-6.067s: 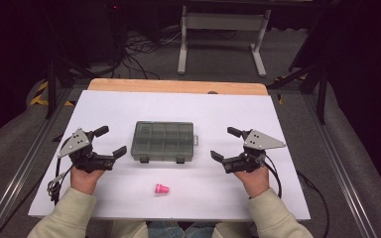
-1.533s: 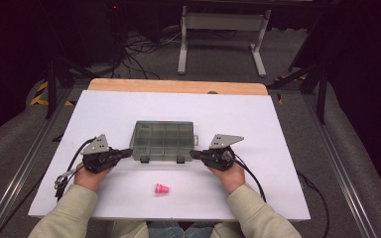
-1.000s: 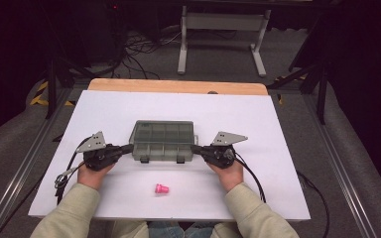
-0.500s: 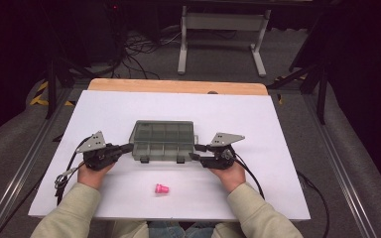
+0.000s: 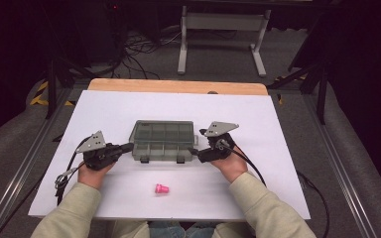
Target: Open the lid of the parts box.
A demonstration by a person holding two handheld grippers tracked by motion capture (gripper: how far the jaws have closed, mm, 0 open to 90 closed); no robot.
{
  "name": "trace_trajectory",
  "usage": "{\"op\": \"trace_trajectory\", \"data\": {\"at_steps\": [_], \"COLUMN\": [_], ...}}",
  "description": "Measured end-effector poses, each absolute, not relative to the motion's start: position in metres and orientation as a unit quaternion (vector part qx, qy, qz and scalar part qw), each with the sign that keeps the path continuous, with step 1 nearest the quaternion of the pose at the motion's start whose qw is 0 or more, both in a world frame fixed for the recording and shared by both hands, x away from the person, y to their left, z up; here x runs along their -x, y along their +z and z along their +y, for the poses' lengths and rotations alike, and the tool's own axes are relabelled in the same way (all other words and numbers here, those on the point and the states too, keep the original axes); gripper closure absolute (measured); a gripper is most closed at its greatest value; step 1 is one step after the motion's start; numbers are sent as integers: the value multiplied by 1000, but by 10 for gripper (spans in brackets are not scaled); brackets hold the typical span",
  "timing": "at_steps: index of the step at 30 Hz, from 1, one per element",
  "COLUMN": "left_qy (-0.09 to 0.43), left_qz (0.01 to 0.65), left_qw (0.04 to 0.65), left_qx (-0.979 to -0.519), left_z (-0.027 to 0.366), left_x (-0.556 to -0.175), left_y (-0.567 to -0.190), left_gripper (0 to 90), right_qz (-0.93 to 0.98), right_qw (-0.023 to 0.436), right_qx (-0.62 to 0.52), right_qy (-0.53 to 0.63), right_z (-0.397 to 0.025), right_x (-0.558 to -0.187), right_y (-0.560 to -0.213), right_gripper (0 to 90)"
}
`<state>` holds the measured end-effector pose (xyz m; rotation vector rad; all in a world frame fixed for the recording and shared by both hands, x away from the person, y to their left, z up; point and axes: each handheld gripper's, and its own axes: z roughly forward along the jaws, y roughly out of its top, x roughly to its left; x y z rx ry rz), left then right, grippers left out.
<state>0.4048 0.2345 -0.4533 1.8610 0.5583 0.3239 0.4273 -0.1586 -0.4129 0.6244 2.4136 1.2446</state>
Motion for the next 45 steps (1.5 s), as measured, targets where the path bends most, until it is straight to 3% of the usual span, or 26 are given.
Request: {"op": "trace_trajectory", "data": {"at_steps": [27,30,33,37,45], "left_qy": [132,127,128,139,145], "left_qz": [236,241,240,246,253], "left_qw": [558,556,550,540,532], "left_qx": [-785,-785,-789,-793,-795], "left_z": [234,234,233,233,235], "left_x": [-404,-404,-401,-396,-389], "left_y": [-452,-452,-451,-449,-446], "left_gripper": [896,797,770,567,410], "right_qz": [852,850,846,834,823], "right_qw": [183,184,183,168,165], "right_qx": [-222,-223,-224,-236,-243], "right_qy": [438,441,447,470,486], "right_z": [-152,-153,-153,-155,-156], "right_x": [-444,-445,-447,-453,-466], "right_y": [-405,-401,-397,-391,-379], "right_gripper": [194,196,199,203,244]}}
